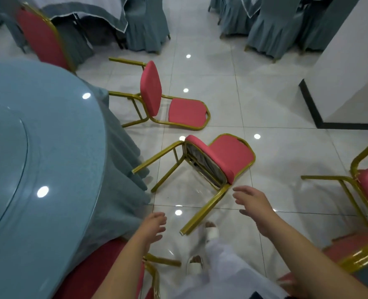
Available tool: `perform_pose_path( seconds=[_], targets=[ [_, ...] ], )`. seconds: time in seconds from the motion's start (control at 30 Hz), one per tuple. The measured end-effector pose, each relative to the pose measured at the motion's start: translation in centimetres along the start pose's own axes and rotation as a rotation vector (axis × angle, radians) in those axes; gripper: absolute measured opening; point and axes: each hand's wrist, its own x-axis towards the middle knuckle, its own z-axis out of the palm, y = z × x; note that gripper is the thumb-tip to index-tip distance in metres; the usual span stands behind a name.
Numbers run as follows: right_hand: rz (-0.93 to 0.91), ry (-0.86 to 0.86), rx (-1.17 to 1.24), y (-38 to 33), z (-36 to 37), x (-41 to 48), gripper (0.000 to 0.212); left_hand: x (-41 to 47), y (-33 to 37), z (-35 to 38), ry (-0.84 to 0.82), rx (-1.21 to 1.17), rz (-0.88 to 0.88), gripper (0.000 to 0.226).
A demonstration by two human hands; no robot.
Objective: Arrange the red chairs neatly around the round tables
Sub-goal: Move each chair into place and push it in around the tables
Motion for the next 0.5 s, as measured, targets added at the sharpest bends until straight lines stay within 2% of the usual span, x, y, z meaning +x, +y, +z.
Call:
perform_pose_path(
  seconds=[0.2,0.3,0.5],
  targets=[
    [0.083,-0.137,-0.049,-3.2,3.3,9.3,0.013,-1.6,-0.4,-1.0,0.102,-0.057,-0.077,0.028],
    [0.116,-0.194,-0.047,-4.4,4.9,13.1,0.017,-2.7,0.6,-1.3,0.178,-0.055,-0.086,0.023],
    [0.217,-0.269,-0.070,-4.5,6.4,17.4,0.002,-2.1,3.3,-1.0,0.289,-0.081,-0.082,0.016]
  ],
)
